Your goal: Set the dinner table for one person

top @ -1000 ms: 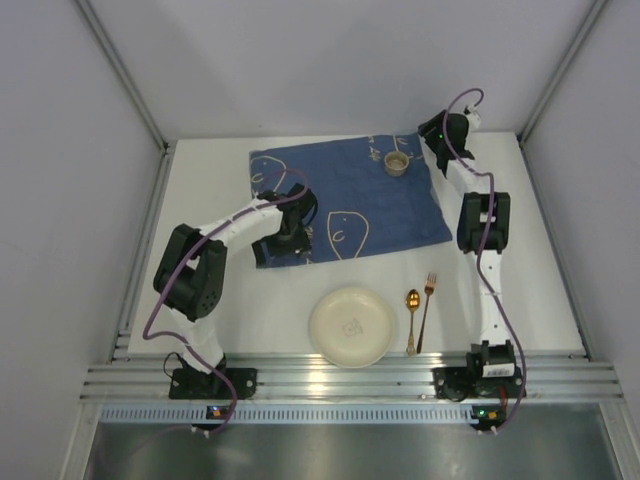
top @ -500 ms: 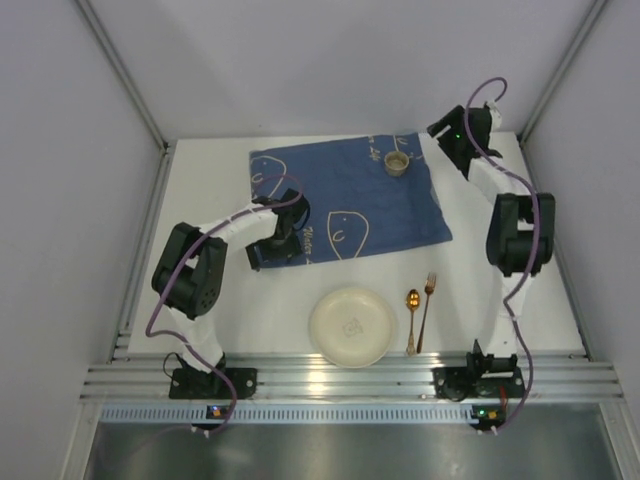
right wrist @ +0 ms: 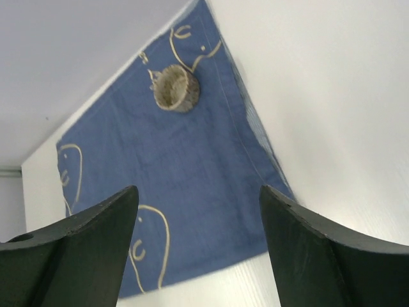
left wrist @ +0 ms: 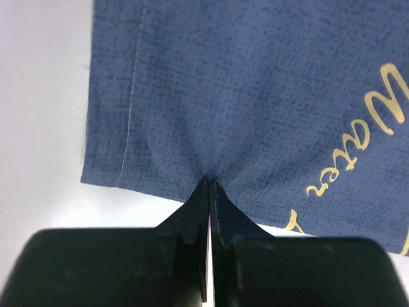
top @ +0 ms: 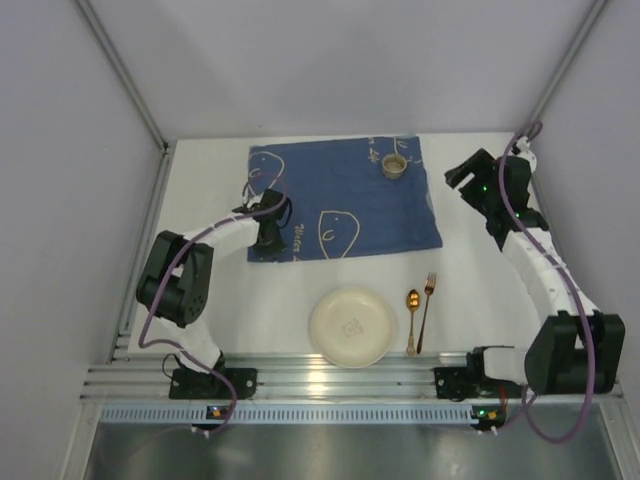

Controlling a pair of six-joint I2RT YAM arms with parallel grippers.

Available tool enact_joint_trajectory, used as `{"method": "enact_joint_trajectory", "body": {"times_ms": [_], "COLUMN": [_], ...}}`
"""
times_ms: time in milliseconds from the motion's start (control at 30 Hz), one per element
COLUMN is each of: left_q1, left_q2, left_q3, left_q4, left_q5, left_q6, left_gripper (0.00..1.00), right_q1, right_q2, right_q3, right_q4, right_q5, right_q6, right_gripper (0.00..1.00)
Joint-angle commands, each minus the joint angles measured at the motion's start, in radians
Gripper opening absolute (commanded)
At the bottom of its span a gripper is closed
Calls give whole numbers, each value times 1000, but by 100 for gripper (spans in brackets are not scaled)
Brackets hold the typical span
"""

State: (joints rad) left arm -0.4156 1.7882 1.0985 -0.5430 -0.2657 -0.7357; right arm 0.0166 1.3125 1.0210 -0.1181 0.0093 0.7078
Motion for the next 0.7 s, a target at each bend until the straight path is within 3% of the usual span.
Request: {"method": "enact_joint_trajectory", "body": {"times_ms": [0,167,300,333,367,400,433,567,667], "left_q1": [127,192,204,202,201,199,199,189,167], "left_q2": [39,-35,-53,-64,-90,-104,-121,-206,-249], "left_q3": [-164,-198,-224,-235,-250,-256,-259,-230,-204], "left_q4": [-38,-72,-69,-64,-60,-52,-54,-84,-122], "left_q5": [-44,-53,-14,20,37,52,69,100,105], "left_q6": [82,102,124,127,124,127,127,122,101], "left_gripper": [0,0,2,13,25,59,67,76,76], "right_q1": [-9,8,38,46,52,72,80,140,200], "right_q2": [-119,-229,-309,-315,-320,-323,-315,-262,-213], "right_q3": [-61,-151,-264,-281,-295,-314,-324,-360,-372], "right_q4": [-173,-458,-583,-597,-630,-647,-656,-681,-666], "right_q5": [-50,-115,-152,-154,-138,-125,-118,-83,-39], "right_q6": [-47,-70,-24,-24,-19,-18,-18,-21,-11], "right_gripper": [77,79,89,99,100,100,100,96,83]}}
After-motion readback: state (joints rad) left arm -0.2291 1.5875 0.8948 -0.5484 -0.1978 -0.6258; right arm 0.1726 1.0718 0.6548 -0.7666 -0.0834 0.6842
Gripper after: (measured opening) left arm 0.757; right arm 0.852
